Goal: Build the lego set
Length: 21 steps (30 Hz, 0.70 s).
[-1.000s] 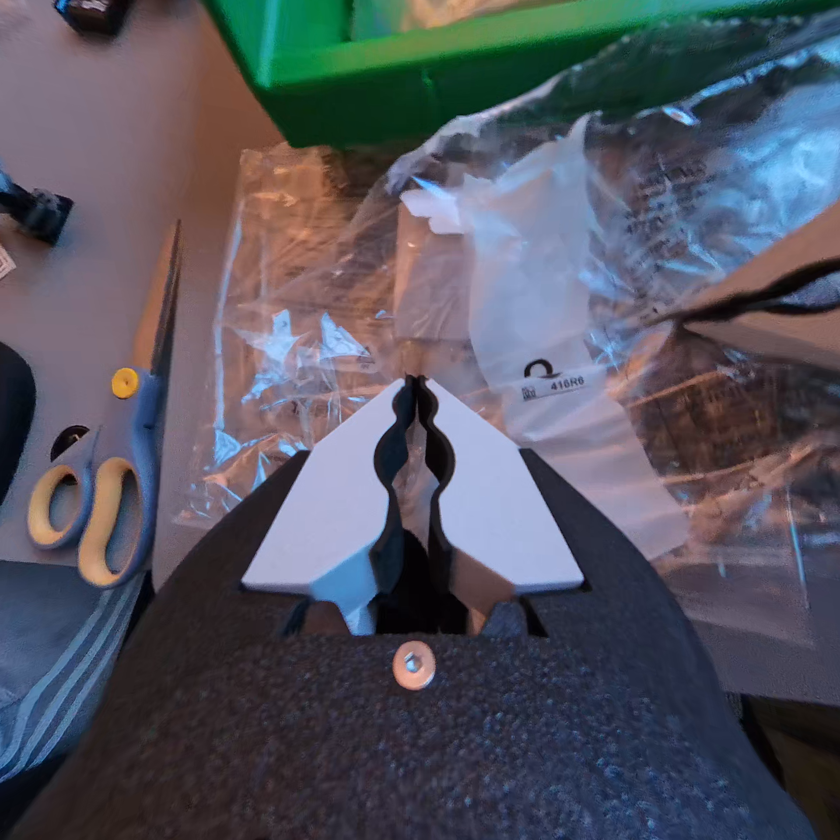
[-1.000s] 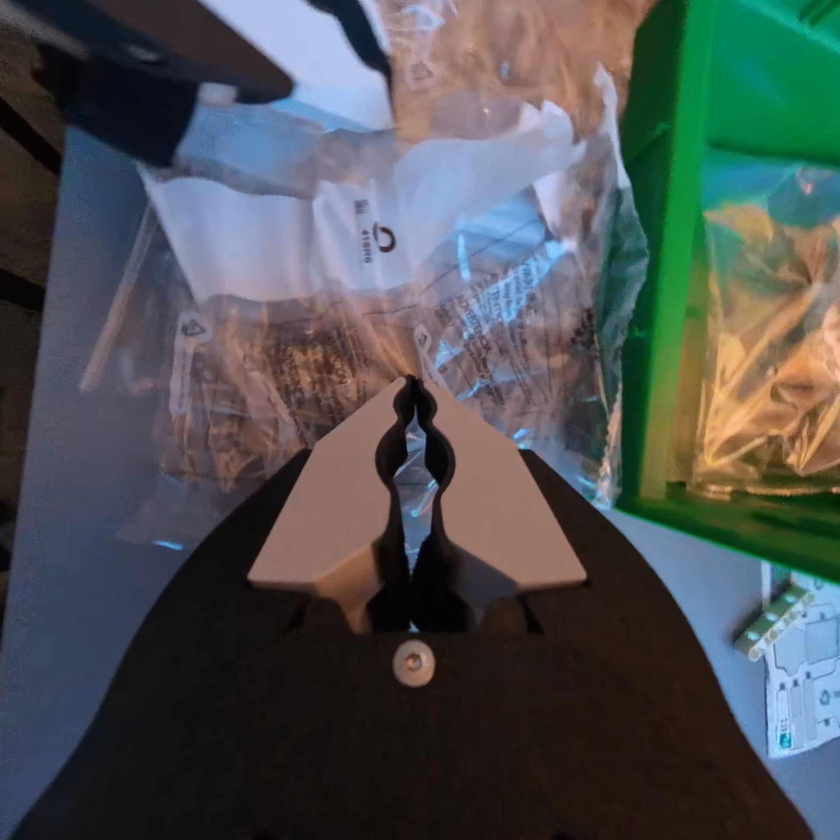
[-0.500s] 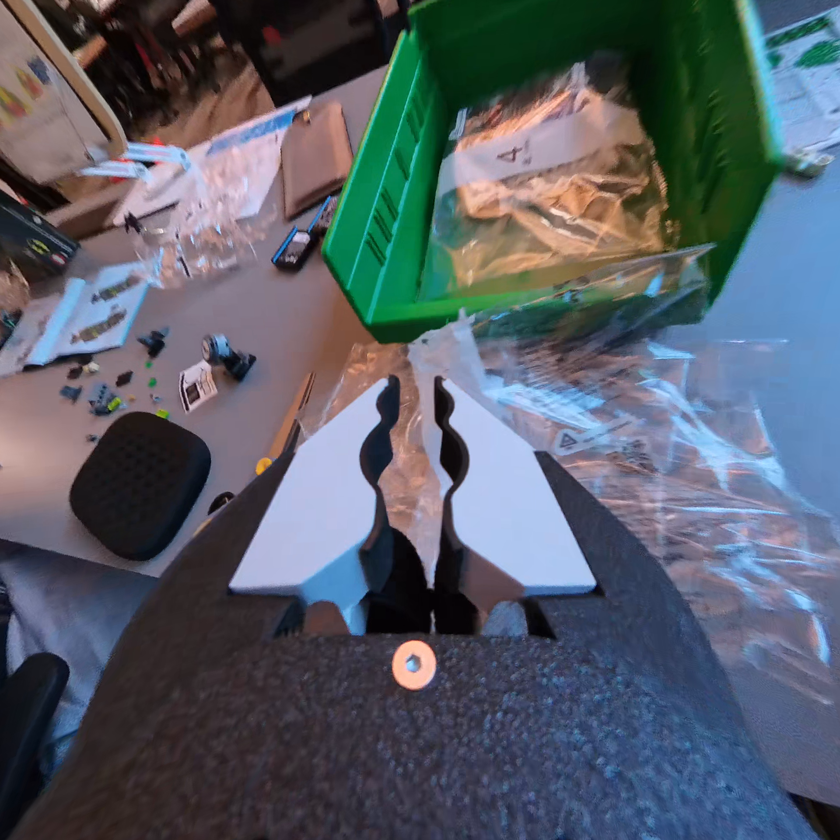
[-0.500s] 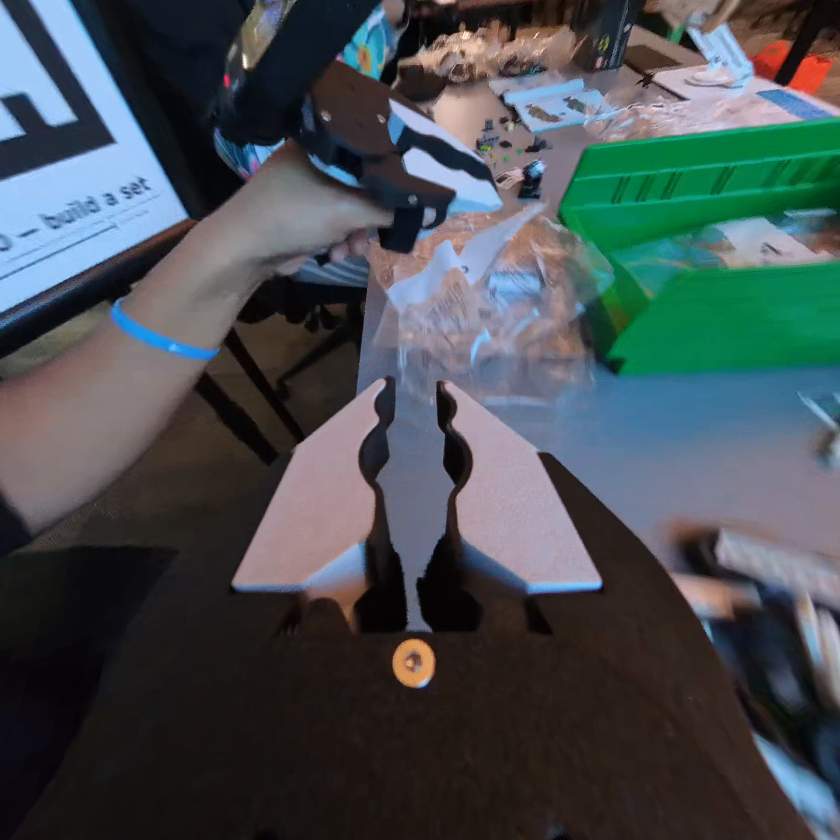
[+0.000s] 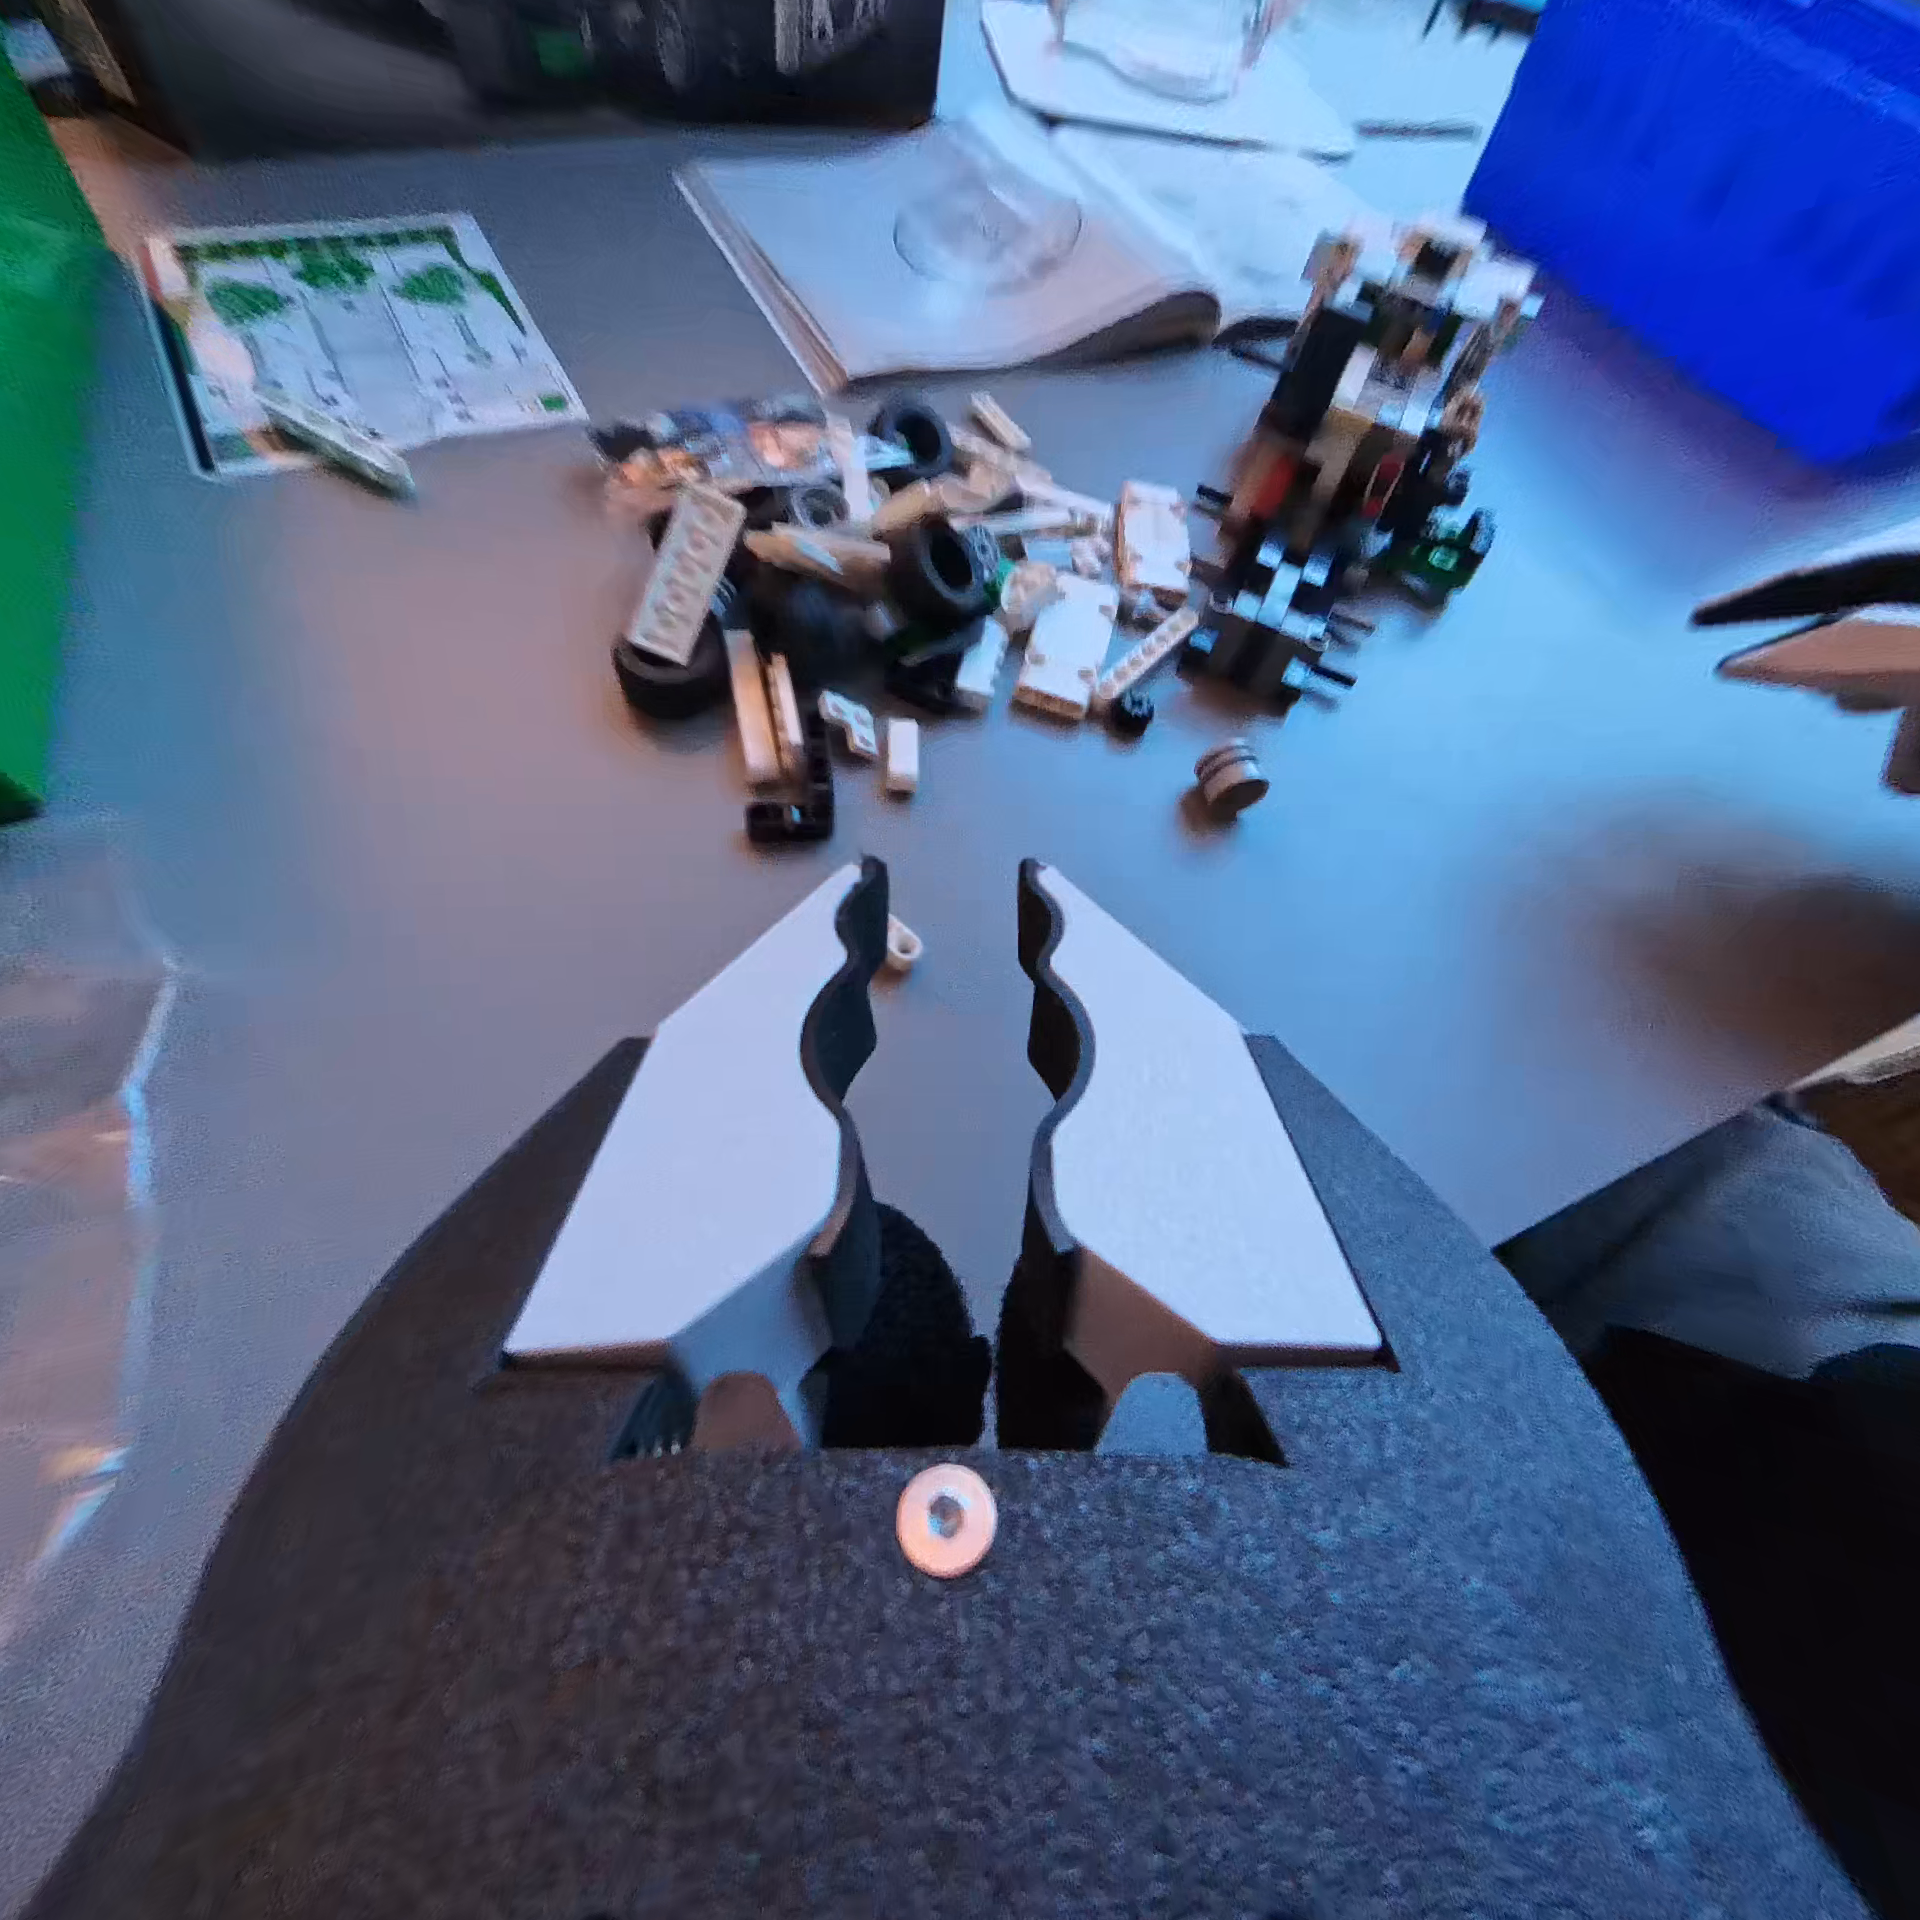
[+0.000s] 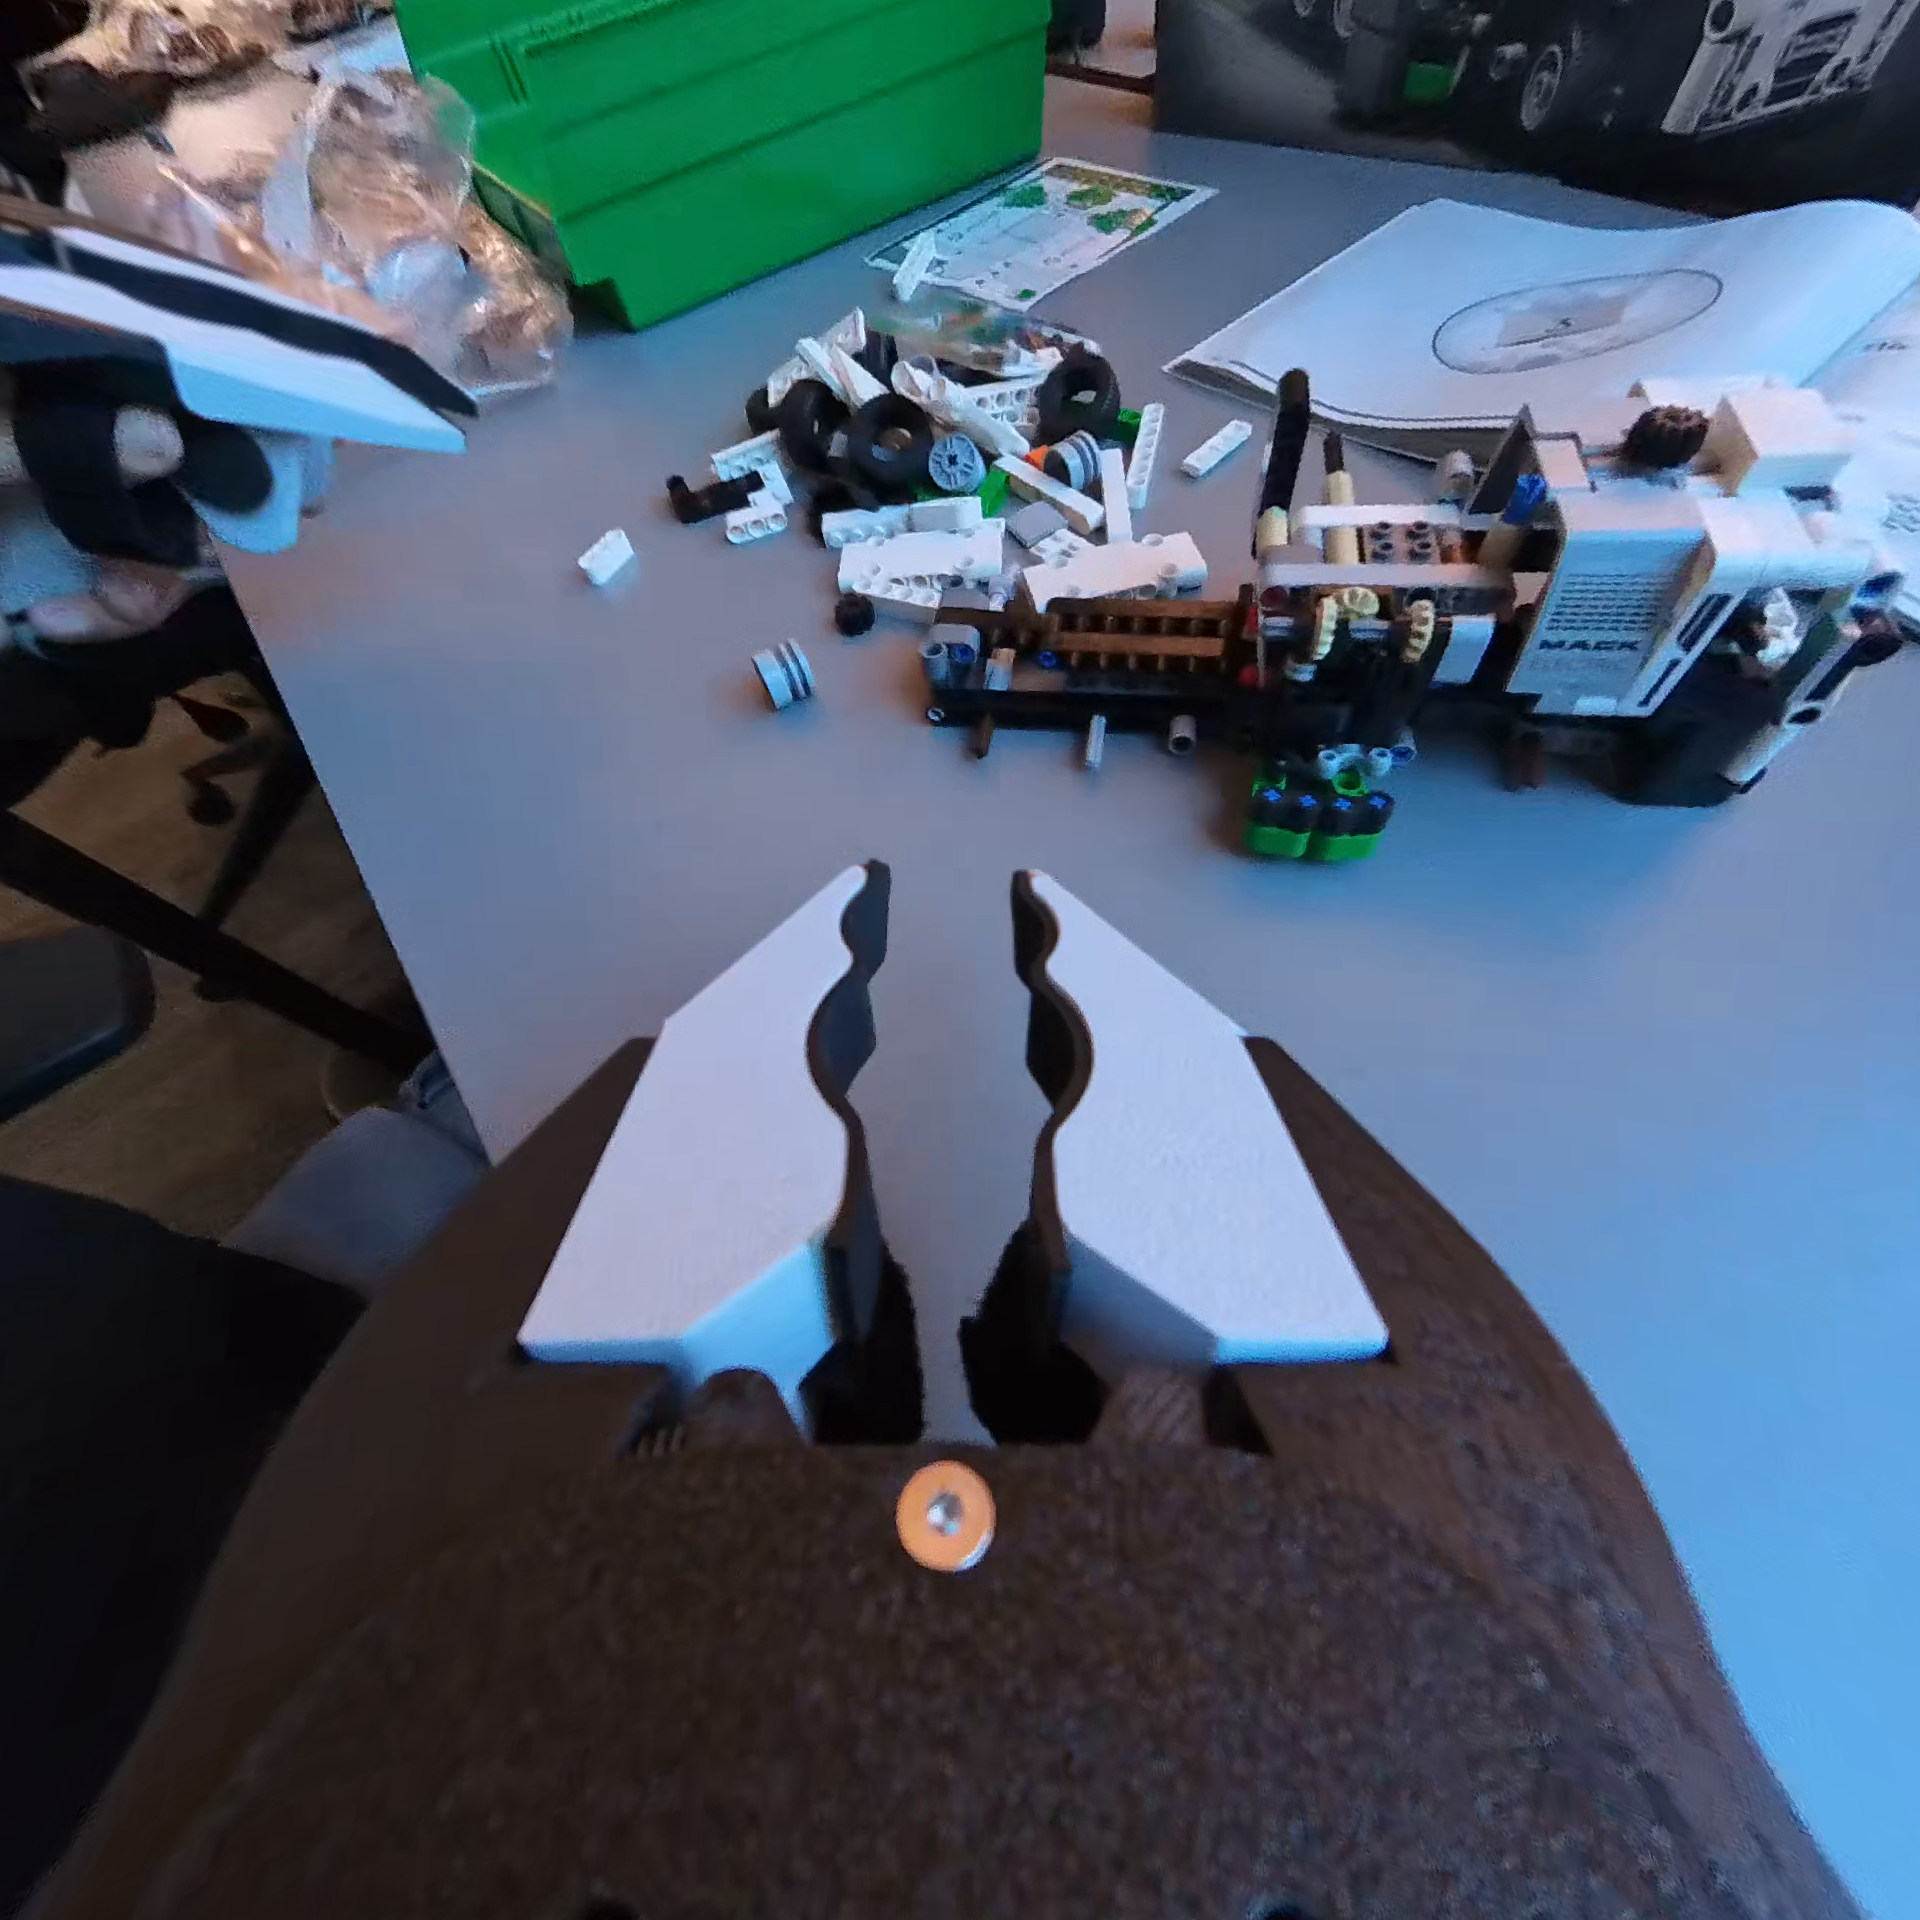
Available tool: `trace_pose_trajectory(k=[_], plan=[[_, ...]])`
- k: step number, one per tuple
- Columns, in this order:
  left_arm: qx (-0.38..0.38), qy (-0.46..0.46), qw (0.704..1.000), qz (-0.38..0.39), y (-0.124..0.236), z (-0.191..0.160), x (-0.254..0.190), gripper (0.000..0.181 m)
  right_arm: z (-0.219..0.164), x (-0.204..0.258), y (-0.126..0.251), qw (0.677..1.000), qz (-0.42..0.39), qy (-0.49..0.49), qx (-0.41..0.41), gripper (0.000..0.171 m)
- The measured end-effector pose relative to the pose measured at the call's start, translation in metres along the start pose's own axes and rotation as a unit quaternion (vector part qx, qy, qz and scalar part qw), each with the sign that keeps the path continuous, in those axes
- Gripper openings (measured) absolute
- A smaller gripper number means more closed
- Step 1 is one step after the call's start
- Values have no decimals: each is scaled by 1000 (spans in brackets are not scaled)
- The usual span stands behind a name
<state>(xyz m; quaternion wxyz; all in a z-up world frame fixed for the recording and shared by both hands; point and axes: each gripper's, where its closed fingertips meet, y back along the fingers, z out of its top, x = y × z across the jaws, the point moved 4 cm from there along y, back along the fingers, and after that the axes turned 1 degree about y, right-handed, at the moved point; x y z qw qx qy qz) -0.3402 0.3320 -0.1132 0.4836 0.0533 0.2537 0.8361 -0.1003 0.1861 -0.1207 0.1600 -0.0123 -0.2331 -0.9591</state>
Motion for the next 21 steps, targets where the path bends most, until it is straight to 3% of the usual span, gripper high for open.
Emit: trace_pose_trajectory(k=[6, 13, 21], plan=[[64, -88, 988, 107, -16, -22, 4, 26, 8, 14, -46, 992, 79, 88, 51, 27], [102, -56, 990, 74, -29, -27, 12, 31, 19, 42, -105, 979, 140, 128, 74, 30], [105, -42, 992, 64, -34, -38, 12, 21, 13, 45, -123, 977, 91, 151, 120, 26]])
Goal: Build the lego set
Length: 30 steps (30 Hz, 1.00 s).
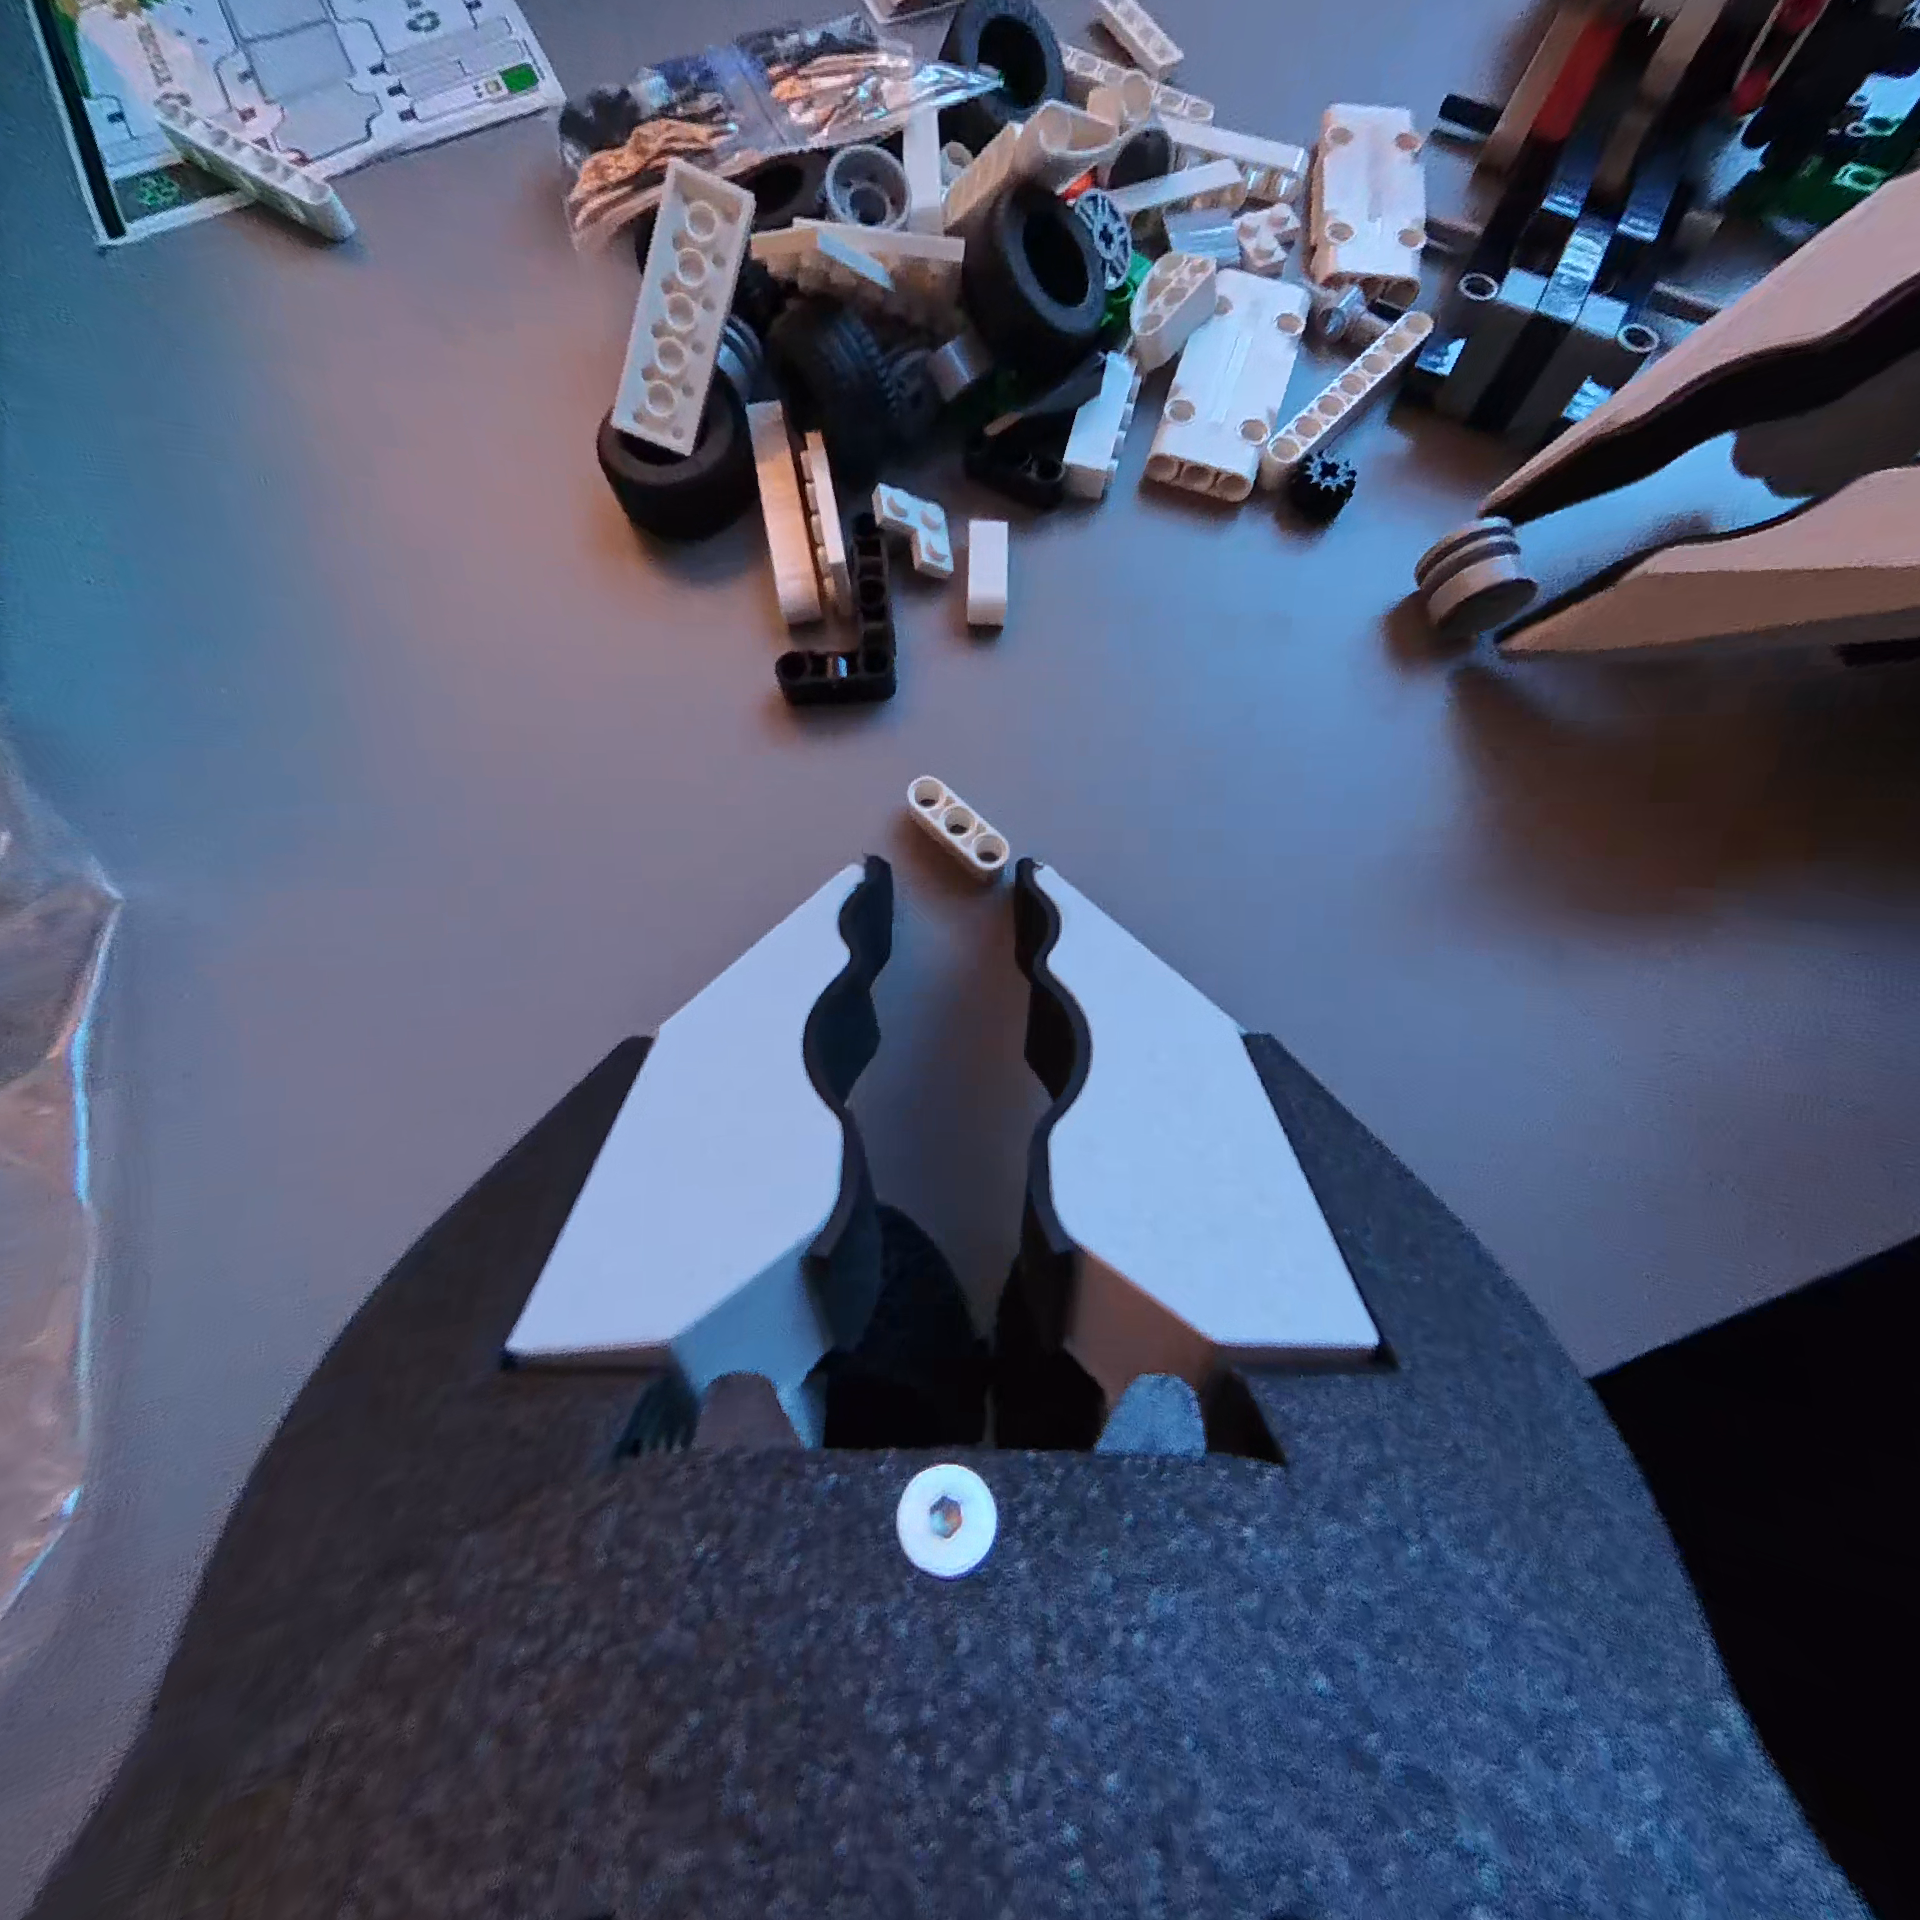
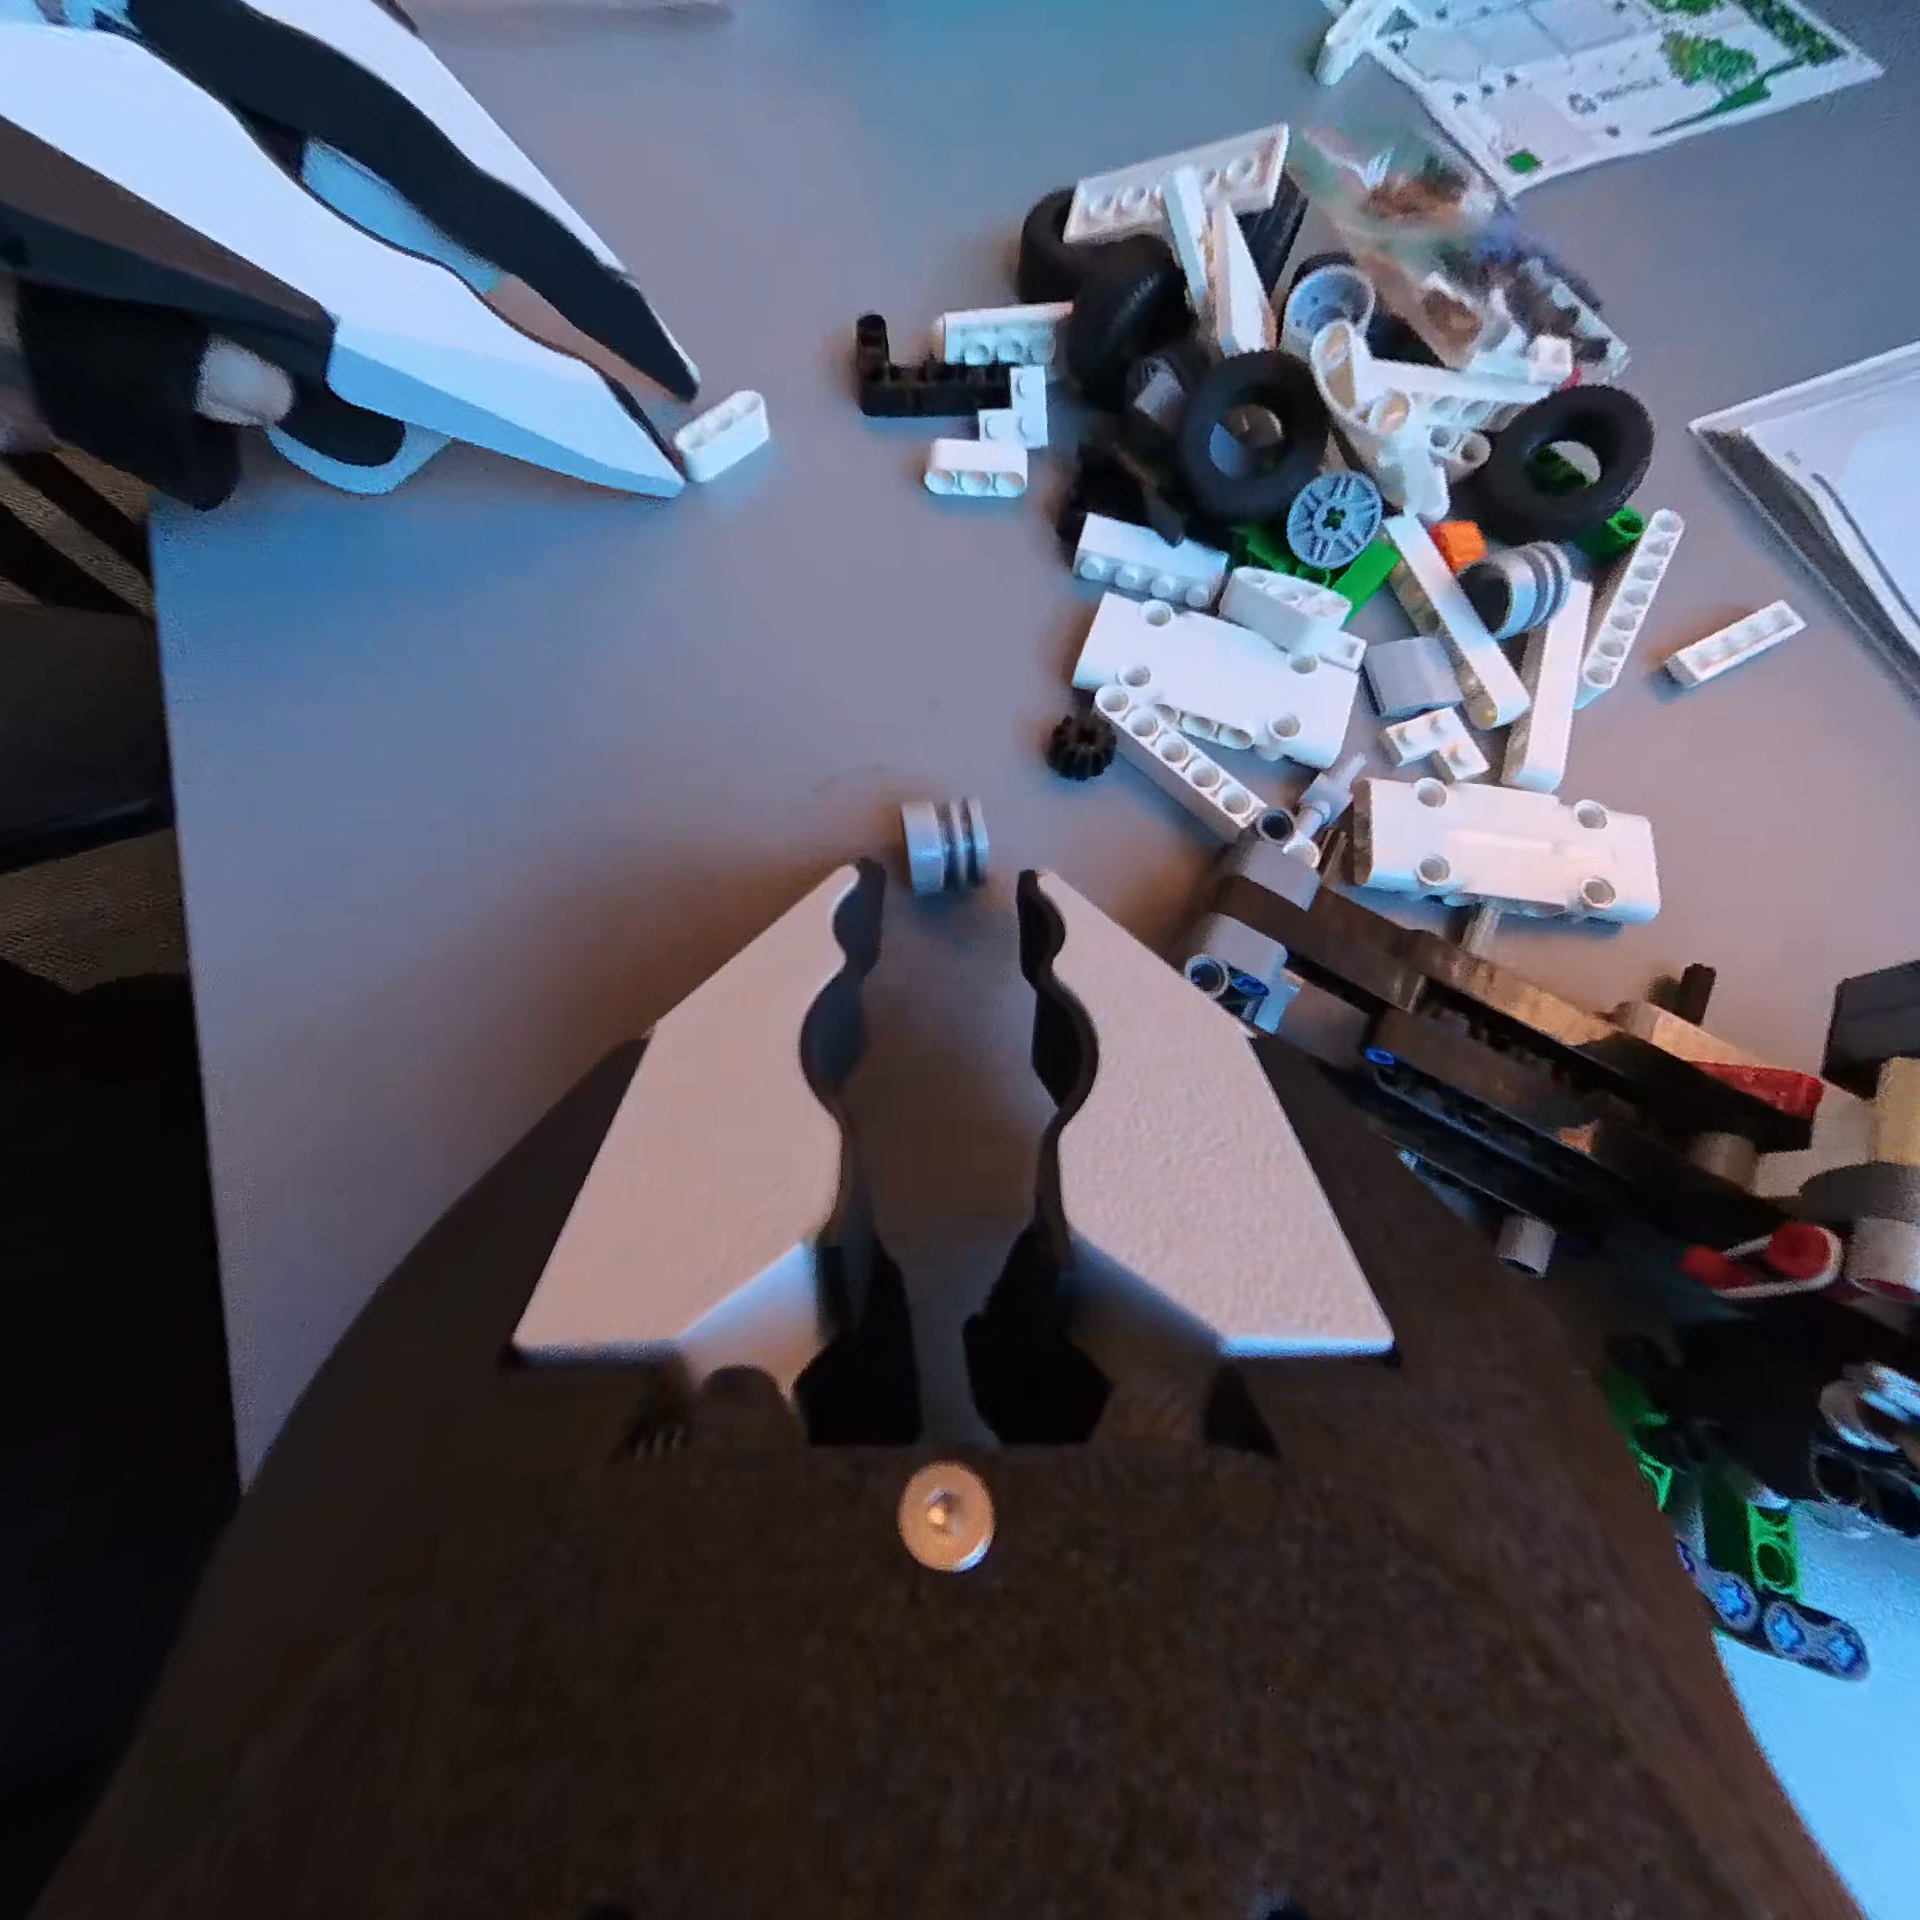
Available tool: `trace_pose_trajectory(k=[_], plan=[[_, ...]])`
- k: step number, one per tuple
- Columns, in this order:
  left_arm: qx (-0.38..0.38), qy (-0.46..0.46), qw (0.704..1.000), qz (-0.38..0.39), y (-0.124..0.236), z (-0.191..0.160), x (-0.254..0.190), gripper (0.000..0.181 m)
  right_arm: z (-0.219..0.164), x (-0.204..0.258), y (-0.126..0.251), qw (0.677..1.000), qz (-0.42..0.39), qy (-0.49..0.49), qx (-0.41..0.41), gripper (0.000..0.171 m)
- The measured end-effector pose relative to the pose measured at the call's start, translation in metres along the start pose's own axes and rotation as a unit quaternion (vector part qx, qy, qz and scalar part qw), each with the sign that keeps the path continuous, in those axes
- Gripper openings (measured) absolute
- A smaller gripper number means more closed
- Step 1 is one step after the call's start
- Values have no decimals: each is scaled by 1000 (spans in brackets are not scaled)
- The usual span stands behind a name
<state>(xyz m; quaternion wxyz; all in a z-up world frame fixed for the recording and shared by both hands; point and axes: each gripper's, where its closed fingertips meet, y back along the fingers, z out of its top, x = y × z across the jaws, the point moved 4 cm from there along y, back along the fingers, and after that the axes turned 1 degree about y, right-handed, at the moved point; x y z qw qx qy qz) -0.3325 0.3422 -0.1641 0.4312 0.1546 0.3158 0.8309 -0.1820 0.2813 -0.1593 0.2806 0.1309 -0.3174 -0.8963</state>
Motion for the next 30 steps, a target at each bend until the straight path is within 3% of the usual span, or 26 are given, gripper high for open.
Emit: trace_pose_trajectory(k=[7, 14, 20, 25, 28, 30], plan=[[10, -30, 999, -13, -13, 11, -7, 7, 5, -5, -13, 1000, -18, -7, 16, 9], [17, -44, 998, -47, -29, 25, -19, 7, 20, -6, -30, 1000, -18, -18, 16, 8], [-12, -58, 997, -57, -21, 44, -19, 17, 20, -2, -16, 999, 2, -33, -22, 11], [-47, -51, 997, -38, -26, 89, 25, 24, 18, -1, 4, 998, 8, -29, -50, 12], [1, -52, 998, -27, -53, 105, 59, 36, 14, -5, 15, 998, -1, -27, -56, 12], [32, -28, 998, -38, -71, 111, 77, 35, 8, -8, 22, 998, -2, -29, -53, 12]])
